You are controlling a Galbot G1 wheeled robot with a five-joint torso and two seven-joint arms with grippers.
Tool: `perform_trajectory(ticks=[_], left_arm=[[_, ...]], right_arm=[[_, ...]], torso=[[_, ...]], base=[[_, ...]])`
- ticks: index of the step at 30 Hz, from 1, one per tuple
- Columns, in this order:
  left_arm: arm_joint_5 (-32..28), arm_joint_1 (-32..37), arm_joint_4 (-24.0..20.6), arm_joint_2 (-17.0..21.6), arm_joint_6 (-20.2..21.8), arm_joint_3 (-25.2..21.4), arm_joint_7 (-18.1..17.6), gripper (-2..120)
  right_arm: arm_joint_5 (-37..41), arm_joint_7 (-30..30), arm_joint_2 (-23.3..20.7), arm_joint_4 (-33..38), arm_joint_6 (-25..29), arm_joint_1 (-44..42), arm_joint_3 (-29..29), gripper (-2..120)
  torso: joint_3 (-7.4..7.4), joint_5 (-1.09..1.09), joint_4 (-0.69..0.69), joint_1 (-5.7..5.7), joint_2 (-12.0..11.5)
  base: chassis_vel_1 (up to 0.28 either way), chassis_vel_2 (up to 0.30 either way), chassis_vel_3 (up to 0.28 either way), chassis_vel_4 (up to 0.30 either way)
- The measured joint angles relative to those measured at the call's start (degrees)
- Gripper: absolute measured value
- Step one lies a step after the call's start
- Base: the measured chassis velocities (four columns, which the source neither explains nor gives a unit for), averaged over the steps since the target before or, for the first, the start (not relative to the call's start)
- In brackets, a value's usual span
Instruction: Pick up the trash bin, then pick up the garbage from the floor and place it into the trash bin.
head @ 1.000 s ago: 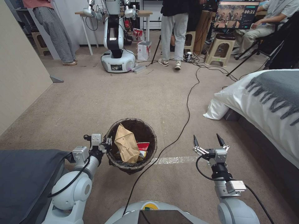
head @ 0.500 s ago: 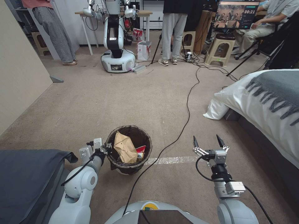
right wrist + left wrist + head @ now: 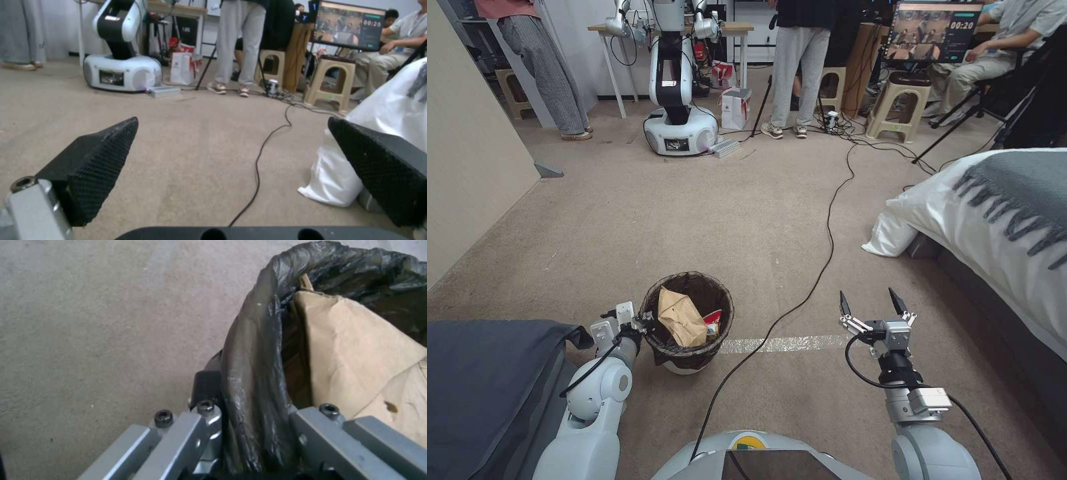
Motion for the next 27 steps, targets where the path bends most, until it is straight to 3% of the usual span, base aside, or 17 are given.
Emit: perform_trajectory(ticks=[15,18,21,27], left_arm=[[-0.23,-0.41,2.71,0.04,-0.59,0.14,-2.03,7],[0.0,-0.32,2.72,0.08,-0.59,0.19,-2.04,11],[0.65,-0.22,2.54,0.01,-0.54,0.34,-2.4,28],[1.13,0.05,1.74,-0.03,-0.43,0.7,-3.14,47]], right_arm=[[0.04,-0.04,0.0,-0.69,-0.12,0.78,-0.17,100],[0.09,-0.04,0.0,-0.77,-0.12,0.82,-0.06,100],[0.11,-0.04,0.0,-0.91,-0.12,0.83,-0.01,100],[0.11,-0.05,0.07,-0.93,-0.11,0.85,-0.1,100]], torso=[[0.0,-0.01,-0.01,0.0,0.0],[0.0,-0.01,-0.01,0.0,0.0],[0.01,-0.03,-0.02,0.0,0.0],[0.01,-0.05,-0.02,0.0,-0.01]], base=[[0.0,0.0,0.0,0.0],[0.0,0.0,0.0,0.0],[0.0,0.0,0.0,0.0],[0.0,0.0,0.0,0.0]])
